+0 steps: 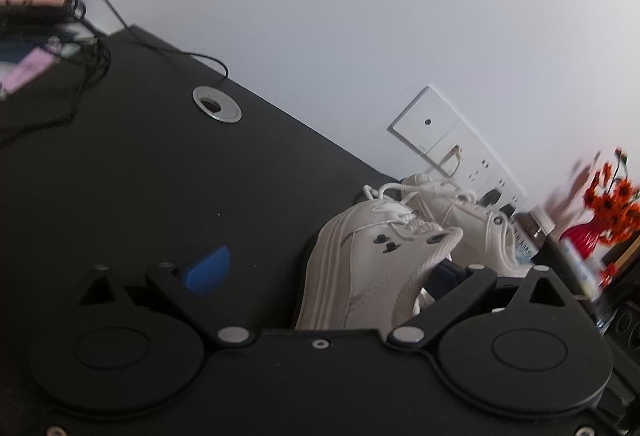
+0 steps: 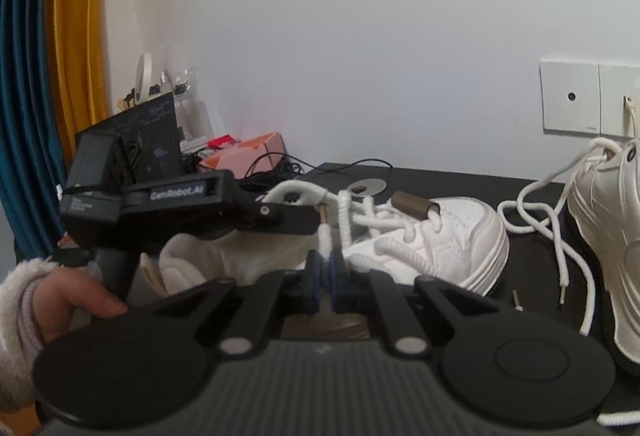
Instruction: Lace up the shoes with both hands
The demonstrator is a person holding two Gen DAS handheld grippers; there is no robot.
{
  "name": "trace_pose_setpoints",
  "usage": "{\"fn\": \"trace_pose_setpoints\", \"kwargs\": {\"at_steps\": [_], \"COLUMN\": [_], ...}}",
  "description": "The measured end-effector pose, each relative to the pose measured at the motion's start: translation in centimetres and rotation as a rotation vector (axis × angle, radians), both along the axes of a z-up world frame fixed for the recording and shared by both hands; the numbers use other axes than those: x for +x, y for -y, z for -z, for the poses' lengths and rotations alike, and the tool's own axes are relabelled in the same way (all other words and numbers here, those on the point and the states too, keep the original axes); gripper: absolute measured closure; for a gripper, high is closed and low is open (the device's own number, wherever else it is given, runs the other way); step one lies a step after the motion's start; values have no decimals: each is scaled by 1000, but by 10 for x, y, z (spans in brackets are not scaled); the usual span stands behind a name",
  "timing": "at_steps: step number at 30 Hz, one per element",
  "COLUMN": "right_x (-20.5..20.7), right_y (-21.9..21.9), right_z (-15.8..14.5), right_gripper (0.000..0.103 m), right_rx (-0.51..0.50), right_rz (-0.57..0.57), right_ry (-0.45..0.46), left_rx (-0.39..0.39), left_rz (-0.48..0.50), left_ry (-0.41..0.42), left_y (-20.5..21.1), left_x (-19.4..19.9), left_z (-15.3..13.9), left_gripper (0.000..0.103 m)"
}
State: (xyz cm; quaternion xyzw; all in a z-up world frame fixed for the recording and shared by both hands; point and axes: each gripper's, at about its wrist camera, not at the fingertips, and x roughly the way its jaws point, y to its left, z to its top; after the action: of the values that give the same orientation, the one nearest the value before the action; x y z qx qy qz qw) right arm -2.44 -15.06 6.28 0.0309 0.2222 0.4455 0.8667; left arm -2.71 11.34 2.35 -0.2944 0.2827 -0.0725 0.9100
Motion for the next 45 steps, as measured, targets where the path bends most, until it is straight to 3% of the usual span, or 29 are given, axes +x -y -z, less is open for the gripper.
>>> {"fn": "trace_pose_setpoints", "kwargs": {"at_steps": [2,5,7,9,12,21,24,27,33,38,45], "right_x": [0,-2,-5,-7,-13,-14,-13,-15,-14,-14,-11], "right_y": [-1,-1,-2,-4,-6,-10,-15,-16,-15,-16,-20], "right_z": [1,2,4,6,9,14,14,14,13,12,12], "right_gripper": [98,98,98,98,98,97,97,97,98,98,98], "right_rx": [4,8,12,18,18,33,40,27,28,12,-10], "right_rz": [8,25,45,63,82,106,104,101,100,105,108], "right_ry": [2,14,22,41,85,121,123,142,144,159,178], "left_rx": [41,64,33,-5,-66,-168,-214,-185,-254,-273,-213], "left_rz": [34,17,-6,10,60,144,142,147,138,116,12], "left_ry": [37,213,295,269,196,97,58,14,-58,-66,21], "left_y": [1,-3,-10,-15,-18,-23,-32,-34,-40,-36,-12], "left_x": [-5,-26,-34,-27,-13,5,8,14,22,21,0], "left_z": [-16,-40,-43,-36,-23,-6,-2,2,20,24,23], "left_gripper": [5,1,0,2,16,23,32,32,32,30,30]}}
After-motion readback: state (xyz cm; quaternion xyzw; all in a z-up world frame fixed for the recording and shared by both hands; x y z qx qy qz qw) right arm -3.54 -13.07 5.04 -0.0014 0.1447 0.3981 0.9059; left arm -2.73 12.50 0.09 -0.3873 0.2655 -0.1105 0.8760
